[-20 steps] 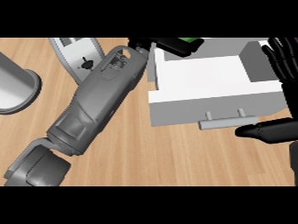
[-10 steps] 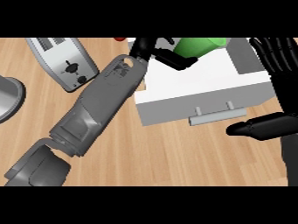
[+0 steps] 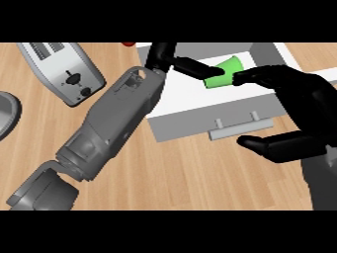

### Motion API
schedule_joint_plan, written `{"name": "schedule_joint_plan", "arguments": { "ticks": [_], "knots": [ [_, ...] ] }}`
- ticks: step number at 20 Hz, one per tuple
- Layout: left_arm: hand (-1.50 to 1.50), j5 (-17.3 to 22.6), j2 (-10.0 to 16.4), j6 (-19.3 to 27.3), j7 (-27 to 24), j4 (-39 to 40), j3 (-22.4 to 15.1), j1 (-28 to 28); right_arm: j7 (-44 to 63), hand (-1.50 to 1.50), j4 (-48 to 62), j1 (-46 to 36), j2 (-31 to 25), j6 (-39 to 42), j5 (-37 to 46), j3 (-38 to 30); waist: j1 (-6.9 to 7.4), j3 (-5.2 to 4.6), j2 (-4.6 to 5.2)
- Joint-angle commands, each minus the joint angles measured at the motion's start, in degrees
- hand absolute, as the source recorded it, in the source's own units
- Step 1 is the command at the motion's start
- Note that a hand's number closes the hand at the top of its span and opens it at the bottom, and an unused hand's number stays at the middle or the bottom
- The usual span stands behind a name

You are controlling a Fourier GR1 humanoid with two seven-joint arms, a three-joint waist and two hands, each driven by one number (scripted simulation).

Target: Pick up the cup, place it into the drawer and close the drawer

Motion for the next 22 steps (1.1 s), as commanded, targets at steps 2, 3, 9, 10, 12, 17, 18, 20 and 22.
{"name": "schedule_joint_plan", "arguments": {
  "ticks": [2, 3, 9, 10, 12, 17, 18, 20, 22],
  "knots": [
    [-1.5, 5.31, -0.01, -0.3, -6.21, -2.66, 1.9, -0.26, 2.2, 1.5, 0.02, 1.34, -0.62, 7.86, -4.48, 5.65, 1.4, -0.06, -0.56],
    [-1.5, 6.6, -0.01, 0.87, -7.05, -2.61, 2.09, 0.42, 3.3, 1.5, 0.4, 0.48, -1.92, 9.45, -4.22, 6.7, 1.39, -0.08, -0.51],
    [-1.5, 8.92, -0.01, 3.88, -10.14, -1.48, 1.32, 0.83, 8.58, -1.5, -1.03, 2.54, -10.73, 15.66, 4.65, 12.01, 4.68, -0.07, -1.67],
    [-1.5, 10.16, -0.01, 4.39, -10.02, -1.34, 2.17, 0.11, 7.61, -1.5, -0.69, 4.99, -10.59, 14.44, 7.77, 12.22, 5.12, -0.02, -1.7],
    [-1.5, 10.57, -0.01, 5.24, -9.25, -0.28, 2.54, -0.75, 5.17, -1.5, -2.84, 5.52, -12.52, 13.86, 14.54, 12.51, 5.87, 0.03, -1.89],
    [-1.5, 12.44, -0.01, 2.63, -12.87, -2.13, 3.14, 3.47, -0.01, -1.5, 4.63, 7.45, -10.34, 6.52, 29.53, 16.44, 10.08, 0.01, -2.23],
    [-1.5, 11.12, -0.01, -1.02, -15.51, -1.3, 3.61, 5.11, -1.93, -1.5, 7.04, 8.39, -9.67, 4.49, 32.05, 17.14, 10.88, 0.01, -2.09],
    [-1.5, 12.05, -0.01, -0.99, -13.92, -3.0, 3.36, 5.91, -1.03, -1.5, 12.1, 5.94, -6.94, 1.49, 36.99, 20.85, 12.14, -0.01, -2.36],
    [-1.5, 12.11, 0.61, -1.69, -12.68, -3.25, 4.56, 4.8, -5.13, -1.5, 20.58, 4.37, -6.74, 0.32, 39.65, 21.5, 12.84, 0.01, -2.23]
  ]
}}
